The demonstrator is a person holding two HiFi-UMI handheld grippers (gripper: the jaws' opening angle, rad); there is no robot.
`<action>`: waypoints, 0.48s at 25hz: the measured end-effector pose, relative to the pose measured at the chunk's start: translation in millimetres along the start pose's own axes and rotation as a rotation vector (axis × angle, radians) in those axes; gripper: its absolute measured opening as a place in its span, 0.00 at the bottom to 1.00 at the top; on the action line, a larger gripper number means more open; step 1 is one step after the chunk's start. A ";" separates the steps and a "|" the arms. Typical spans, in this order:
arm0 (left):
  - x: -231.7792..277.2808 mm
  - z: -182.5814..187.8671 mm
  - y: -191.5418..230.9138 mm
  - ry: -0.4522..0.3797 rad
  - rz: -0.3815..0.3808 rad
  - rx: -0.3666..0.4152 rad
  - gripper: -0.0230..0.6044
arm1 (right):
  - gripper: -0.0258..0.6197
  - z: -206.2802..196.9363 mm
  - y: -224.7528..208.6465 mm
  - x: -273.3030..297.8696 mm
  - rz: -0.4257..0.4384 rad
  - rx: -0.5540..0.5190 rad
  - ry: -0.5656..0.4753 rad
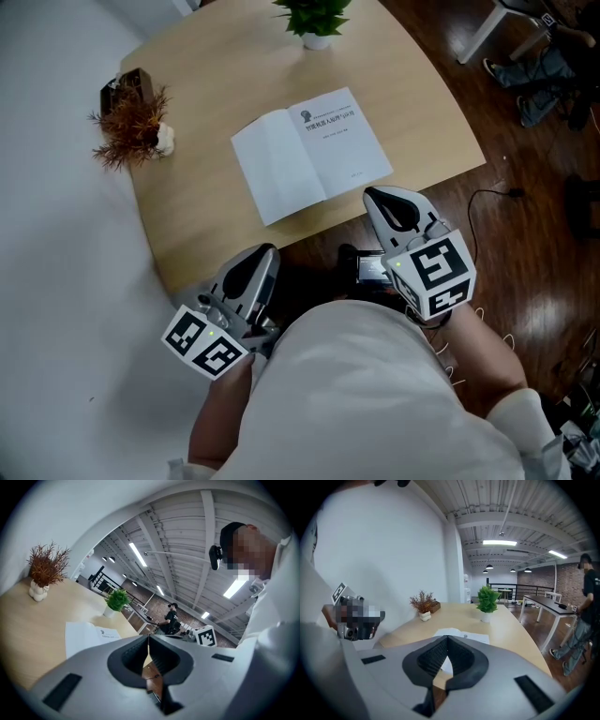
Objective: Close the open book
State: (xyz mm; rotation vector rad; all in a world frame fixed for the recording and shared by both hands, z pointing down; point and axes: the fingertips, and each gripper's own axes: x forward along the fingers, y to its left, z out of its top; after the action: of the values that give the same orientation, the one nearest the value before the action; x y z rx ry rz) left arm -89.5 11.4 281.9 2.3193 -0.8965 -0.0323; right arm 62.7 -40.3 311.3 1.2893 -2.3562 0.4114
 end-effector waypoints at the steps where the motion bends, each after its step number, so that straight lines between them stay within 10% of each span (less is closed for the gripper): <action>1: -0.7 2.1 -1.8 -0.004 -0.003 0.004 0.04 | 0.04 3.2 1.8 -1.4 0.005 0.000 -0.006; 12: -11.5 18.0 -18.8 -0.021 -0.031 0.060 0.04 | 0.04 30.2 16.0 -20.9 0.026 -0.022 -0.059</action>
State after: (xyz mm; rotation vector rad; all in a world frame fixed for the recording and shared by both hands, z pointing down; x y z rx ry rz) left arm -91.5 18.8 254.5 2.3927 -0.8832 -0.0430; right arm 52.5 -30.2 273.9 1.2794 -2.4219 0.3592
